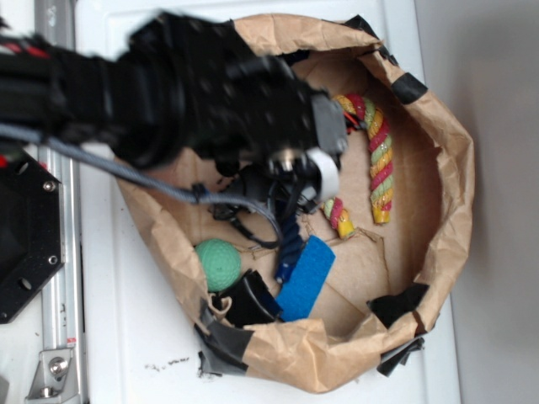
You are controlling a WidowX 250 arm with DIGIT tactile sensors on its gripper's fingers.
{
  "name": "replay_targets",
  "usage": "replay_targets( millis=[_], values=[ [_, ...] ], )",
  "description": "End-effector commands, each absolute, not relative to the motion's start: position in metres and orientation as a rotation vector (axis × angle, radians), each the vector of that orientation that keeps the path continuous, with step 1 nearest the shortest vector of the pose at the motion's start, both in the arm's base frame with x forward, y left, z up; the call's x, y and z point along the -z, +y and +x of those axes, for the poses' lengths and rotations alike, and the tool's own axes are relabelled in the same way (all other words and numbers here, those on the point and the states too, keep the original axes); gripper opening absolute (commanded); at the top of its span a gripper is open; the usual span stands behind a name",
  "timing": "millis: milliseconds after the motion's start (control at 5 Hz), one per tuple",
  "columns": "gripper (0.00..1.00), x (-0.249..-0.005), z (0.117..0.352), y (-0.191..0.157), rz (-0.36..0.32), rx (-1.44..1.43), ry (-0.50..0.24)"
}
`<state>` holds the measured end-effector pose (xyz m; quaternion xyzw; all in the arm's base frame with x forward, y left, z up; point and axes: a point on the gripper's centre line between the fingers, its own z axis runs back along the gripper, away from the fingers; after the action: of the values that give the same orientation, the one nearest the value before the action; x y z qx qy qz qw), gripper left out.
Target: Grab the blue rope.
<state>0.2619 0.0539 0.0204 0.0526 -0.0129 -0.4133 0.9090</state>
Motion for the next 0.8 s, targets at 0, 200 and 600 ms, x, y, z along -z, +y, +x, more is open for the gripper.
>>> replay_targets(
  millis=[0,200,600],
  values=[
    [0.00,-0.017,0.244,0.072,0.142,0.720,-0.029],
    [0.00,-0.022,0.241,0.077,0.110,0.682,-0.066],
    [0.00,-0.043,0.237,0.090,0.097,0.561,-0.139]
  ],
)
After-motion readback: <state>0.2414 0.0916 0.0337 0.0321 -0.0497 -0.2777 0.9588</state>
